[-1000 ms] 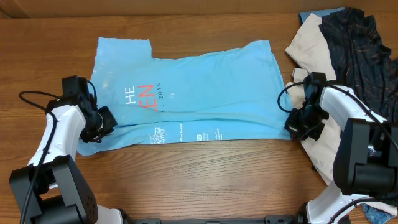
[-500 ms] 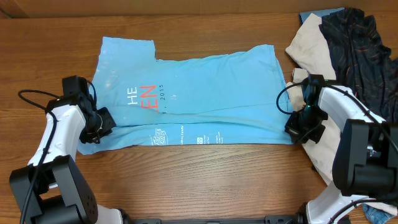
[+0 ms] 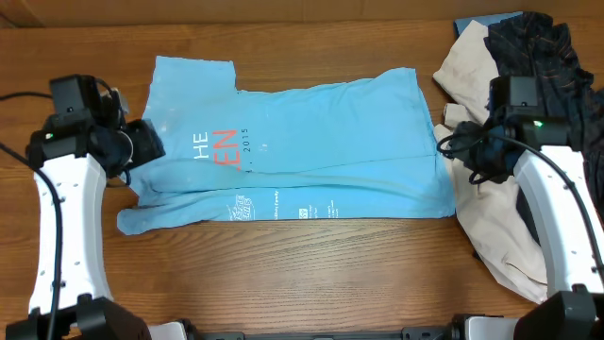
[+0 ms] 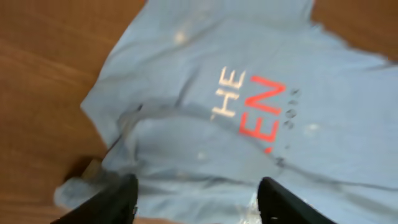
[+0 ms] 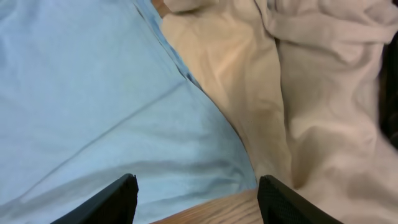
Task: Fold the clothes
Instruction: 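Release the shirt and move both grippers to its top corners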
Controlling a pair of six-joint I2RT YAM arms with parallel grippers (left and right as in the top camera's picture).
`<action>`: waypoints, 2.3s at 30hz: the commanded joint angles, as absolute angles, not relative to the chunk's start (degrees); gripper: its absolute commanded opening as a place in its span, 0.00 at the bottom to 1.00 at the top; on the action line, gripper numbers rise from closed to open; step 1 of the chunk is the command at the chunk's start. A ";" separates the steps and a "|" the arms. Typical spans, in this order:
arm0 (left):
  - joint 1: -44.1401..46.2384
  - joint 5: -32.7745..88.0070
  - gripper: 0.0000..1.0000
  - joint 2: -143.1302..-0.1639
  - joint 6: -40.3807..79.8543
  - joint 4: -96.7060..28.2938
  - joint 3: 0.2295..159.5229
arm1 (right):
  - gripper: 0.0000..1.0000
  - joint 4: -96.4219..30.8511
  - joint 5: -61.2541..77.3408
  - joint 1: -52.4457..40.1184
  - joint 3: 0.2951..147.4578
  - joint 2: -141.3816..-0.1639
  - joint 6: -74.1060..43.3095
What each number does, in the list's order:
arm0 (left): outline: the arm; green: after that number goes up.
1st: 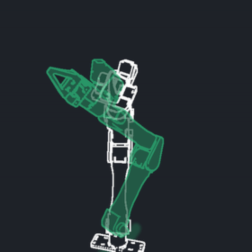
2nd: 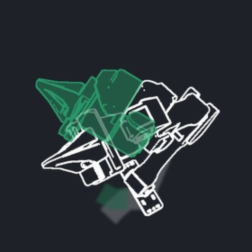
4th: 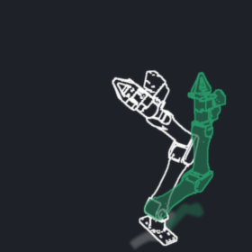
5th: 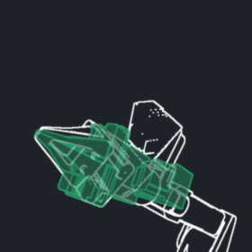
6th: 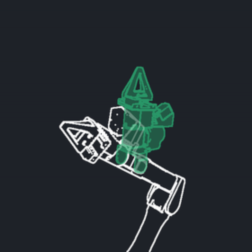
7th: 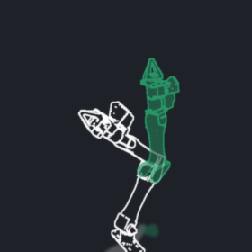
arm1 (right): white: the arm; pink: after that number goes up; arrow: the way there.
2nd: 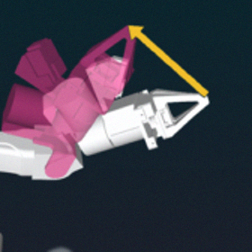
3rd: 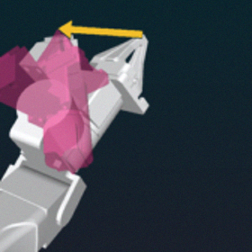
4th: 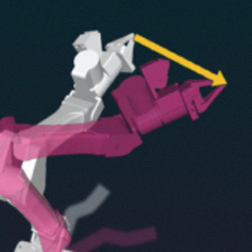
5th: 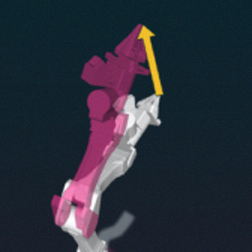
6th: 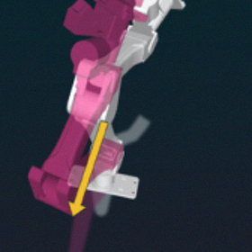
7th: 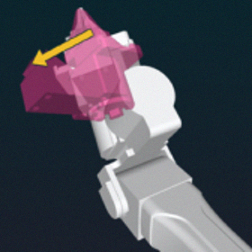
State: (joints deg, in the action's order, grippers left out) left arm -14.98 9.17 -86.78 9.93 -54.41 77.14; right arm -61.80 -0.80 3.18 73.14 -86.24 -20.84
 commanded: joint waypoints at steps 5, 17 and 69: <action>-14.94 11.44 0.69 -94.48 9.08 -52.53 87.35 | 0.66 -60.42 1.87 3.09 73.67 -86.26 -16.03; -15.81 10.57 0.76 -129.03 7.90 -61.49 121.91 | 0.66 -61.19 2.70 3.09 73.67 -86.26 -14.90; -15.94 14.48 0.04 -146.45 5.34 -75.50 141.43 | 0.66 -19.79 12.32 2.61 79.00 -112.14 -5.30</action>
State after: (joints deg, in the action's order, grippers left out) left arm -15.64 13.96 -148.14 5.58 -74.76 140.29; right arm -21.58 10.13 2.90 74.70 -107.72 -7.31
